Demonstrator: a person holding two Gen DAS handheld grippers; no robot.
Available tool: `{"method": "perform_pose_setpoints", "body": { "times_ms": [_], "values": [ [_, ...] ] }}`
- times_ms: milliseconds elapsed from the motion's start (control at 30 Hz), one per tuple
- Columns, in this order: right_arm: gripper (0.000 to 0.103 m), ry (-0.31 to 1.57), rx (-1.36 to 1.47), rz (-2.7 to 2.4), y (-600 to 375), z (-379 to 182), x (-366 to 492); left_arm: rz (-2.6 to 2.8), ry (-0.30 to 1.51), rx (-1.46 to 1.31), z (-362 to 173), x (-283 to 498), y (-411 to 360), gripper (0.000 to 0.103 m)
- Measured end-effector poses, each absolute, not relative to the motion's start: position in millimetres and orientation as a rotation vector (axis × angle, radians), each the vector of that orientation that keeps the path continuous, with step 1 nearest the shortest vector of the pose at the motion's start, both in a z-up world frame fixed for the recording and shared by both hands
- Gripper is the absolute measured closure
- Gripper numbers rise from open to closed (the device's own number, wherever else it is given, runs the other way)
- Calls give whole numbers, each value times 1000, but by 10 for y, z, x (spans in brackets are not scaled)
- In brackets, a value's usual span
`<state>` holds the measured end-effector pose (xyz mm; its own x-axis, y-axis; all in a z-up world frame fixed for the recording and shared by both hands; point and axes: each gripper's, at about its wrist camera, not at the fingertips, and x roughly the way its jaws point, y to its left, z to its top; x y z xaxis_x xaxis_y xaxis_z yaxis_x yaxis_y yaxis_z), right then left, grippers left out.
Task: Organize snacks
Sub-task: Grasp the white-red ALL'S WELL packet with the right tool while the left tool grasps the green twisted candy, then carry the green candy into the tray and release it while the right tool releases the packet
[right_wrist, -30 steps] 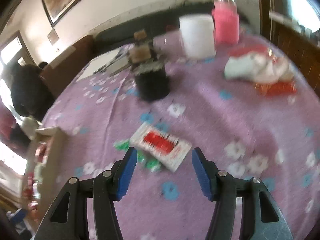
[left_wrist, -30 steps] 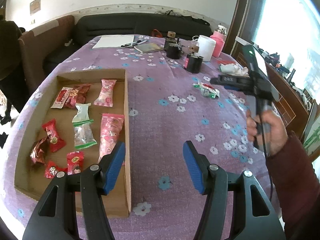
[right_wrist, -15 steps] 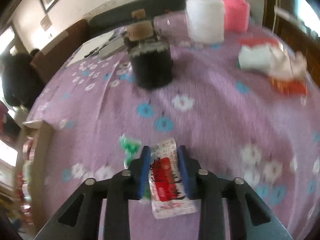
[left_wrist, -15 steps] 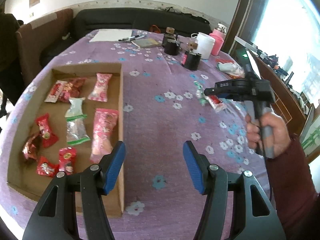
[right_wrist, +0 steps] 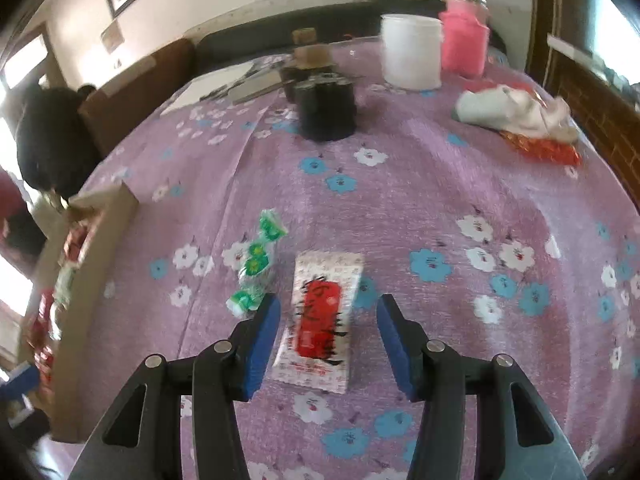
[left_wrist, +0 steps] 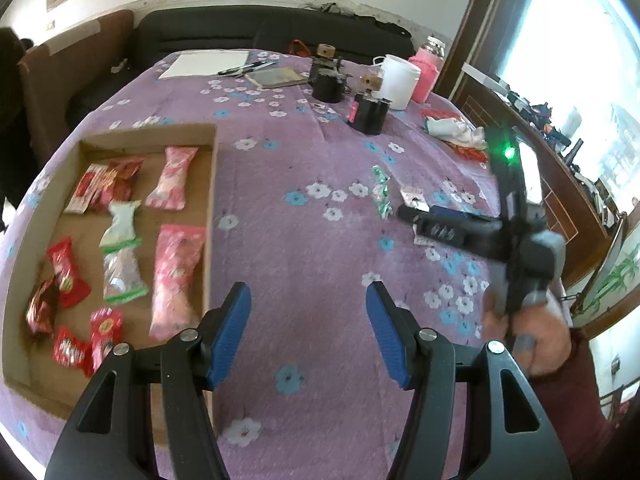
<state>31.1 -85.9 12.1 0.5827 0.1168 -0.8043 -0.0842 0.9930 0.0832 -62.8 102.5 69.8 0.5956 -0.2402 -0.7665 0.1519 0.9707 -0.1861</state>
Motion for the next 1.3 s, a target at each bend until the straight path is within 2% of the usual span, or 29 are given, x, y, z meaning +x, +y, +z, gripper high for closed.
{"method": "perform_pose_setpoints", "body": {
  "times_ms": [100,167,233,467,800,867,933,967,1300],
  "values": [
    [51,911,-23,99,-781,86,290,-236,918,-97,706,-471,898,44],
    [68,904,-23,71,-825,93,261,-255,929,-104,697,-354,816,44],
    [72,911,26,72,-928,105,266,-258,942,-103,673,-229,722,44],
    [73,920,151,9,-1332,137,238,-292,972,-110,484,326,329,45],
    [73,910,211,2,-1511,130,249,-306,937,71,234,687,-175,45],
    [73,909,205,0,-1500,131,256,-306,942,77,196,697,-205,53],
    [73,908,202,-1,-1501,130,238,-303,956,74,151,723,-217,81],
    [73,908,203,-1,-1503,130,234,-297,964,68,126,735,-209,85],
    [73,882,219,-35,-1573,142,207,-302,931,-24,255,601,-10,86]
  ]
}}
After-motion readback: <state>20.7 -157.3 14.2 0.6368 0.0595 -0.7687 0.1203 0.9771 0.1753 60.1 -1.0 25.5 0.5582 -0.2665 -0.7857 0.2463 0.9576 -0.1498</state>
